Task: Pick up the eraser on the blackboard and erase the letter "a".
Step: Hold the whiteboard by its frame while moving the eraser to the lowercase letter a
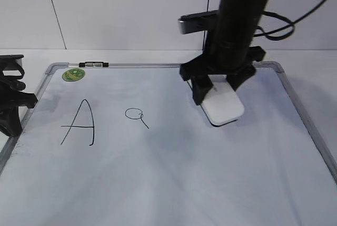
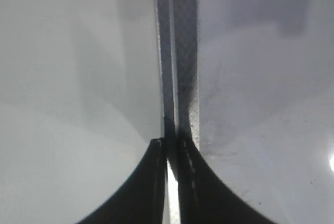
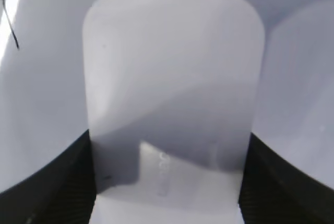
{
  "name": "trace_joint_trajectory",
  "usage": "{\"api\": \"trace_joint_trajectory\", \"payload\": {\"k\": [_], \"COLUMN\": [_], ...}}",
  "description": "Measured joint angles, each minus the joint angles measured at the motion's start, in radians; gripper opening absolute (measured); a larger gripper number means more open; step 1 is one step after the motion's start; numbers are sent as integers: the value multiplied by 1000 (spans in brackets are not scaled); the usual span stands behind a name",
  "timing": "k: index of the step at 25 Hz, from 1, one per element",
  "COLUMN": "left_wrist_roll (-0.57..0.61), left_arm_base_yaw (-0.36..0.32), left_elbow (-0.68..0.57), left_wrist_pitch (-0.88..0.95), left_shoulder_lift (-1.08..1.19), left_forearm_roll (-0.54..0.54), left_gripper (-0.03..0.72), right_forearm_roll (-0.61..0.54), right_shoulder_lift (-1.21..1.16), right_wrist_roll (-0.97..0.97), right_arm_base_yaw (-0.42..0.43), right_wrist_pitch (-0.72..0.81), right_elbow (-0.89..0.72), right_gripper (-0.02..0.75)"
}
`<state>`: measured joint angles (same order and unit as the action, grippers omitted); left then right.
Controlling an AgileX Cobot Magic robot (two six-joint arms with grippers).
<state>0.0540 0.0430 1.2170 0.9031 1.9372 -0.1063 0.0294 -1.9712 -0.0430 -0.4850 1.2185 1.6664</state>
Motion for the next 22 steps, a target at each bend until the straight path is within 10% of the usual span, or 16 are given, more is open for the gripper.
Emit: {"api": "trace_joint_trajectory", "payload": {"k": [12,22], "left_wrist_roll": [0,0], "left_arm_base_yaw": [0,0], "left_elbow": [0,0], "left_wrist_pitch": [3,6], "left_shoulder_lift": [0,0], "left_forearm_roll": [-4,-5], "left_gripper": [18,18], "right_forearm_roll": [2,-13], "right_shoulder_lift": [-389,-427], "right_wrist_roll": [0,4], "right_arm_base_yaw": [-105,-133], "right_wrist_pitch": [5,9], "right_elbow": [485,519], "right_gripper": [538,538]}}
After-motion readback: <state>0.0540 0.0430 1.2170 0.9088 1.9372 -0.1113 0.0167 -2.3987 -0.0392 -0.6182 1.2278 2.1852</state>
